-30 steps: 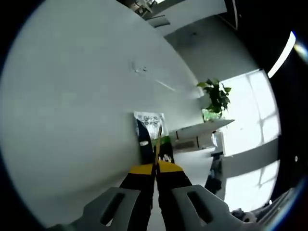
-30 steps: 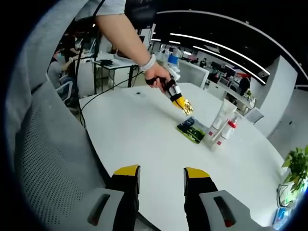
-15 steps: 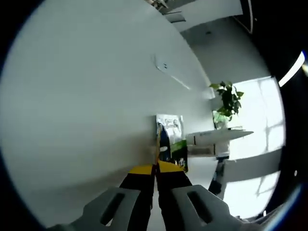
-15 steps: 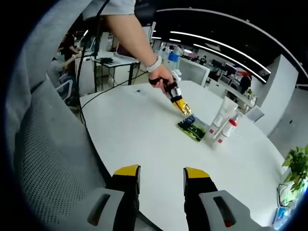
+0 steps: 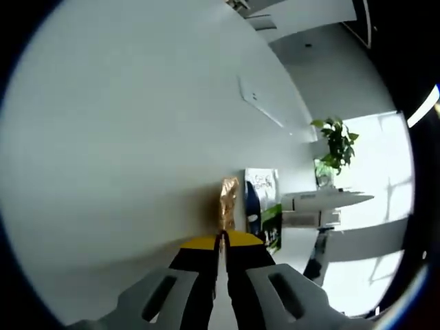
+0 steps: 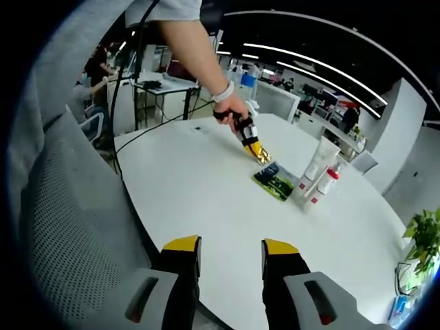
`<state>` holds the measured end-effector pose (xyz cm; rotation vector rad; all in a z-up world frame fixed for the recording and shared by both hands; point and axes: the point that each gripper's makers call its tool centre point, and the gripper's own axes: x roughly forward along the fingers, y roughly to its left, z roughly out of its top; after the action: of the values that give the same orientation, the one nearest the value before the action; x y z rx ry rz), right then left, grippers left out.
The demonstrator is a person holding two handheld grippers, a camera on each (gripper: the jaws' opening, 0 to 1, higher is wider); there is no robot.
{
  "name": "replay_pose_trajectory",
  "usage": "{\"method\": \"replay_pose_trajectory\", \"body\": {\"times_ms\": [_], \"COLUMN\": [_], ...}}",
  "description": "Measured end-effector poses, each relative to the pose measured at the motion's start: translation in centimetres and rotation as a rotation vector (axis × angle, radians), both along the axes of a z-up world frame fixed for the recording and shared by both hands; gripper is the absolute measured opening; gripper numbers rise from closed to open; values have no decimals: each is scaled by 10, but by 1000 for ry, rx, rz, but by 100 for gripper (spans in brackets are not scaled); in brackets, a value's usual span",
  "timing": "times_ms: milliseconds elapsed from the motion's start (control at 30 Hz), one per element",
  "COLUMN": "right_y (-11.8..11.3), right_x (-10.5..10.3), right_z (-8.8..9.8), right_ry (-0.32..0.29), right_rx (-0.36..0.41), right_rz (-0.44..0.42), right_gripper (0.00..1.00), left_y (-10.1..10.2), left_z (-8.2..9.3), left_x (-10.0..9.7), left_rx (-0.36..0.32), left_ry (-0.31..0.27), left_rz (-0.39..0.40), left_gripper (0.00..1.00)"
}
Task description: Arrange the skincare products in the storage area until every visible bottle or jar stands upright without overlapping.
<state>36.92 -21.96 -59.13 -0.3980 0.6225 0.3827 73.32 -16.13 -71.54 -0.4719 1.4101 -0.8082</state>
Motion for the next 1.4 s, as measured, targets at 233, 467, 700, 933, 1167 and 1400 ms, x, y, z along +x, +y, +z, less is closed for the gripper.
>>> {"method": "replay_pose_trajectory", "body": {"times_ms": [233,467,700,933,1167,1400], "right_y": [0,1,2,2,2,3], "right_x": [0,-1,-1,-1,-1,-1], "right_z": [0,-1,-1,-1,-1,1], "right_ry": [2,1,5,2,0,-8], "right_rx": [-3,-4,-2,-4,-10,-8], "right_rz": [2,10,15,17,18,21], "right_gripper": [28,27,27,27,26,26], "left_y": [-3,0,-1,6,18,42], "left_z": [-1,-3,-1,-2,-1,16], "left_x": [-10,-18,-6,3,20,30], "left_rx": [33,79,70,136,161,200], "left_ry": [17,16,57,-24,-81,-168], "left_rz": [-73,-153,-145,-182,-188,-179], "left_gripper": [2,4,12,17,18,36]}}
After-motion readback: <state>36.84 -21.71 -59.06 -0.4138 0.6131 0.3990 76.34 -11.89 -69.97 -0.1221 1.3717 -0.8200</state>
